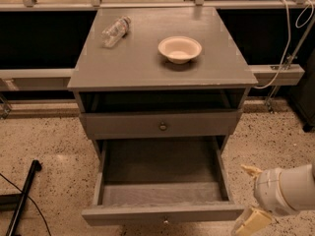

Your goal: Close middle drawer

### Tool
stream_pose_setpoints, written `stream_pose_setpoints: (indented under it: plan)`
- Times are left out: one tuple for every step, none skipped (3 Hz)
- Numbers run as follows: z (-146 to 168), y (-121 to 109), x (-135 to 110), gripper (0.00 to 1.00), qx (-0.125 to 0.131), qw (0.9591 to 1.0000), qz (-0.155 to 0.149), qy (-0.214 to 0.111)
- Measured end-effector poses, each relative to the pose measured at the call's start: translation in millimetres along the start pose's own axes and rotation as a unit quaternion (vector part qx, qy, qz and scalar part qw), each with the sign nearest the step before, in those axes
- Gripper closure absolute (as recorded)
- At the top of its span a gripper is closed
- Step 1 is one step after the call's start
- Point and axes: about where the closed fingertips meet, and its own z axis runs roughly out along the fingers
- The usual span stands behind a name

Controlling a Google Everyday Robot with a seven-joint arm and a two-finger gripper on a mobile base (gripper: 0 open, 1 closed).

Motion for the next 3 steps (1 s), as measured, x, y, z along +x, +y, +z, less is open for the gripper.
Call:
stream_pose_setpoints:
  plan:
    - [14,6,16,0.00,-0.009,0.9997,-0.017,-0.015]
    - [30,2,23,0.00,-0.021,0.9997,-0.010,0.002]
    - [68,18,44,0.09,-0.033,0.9983,-0.042,0.021]
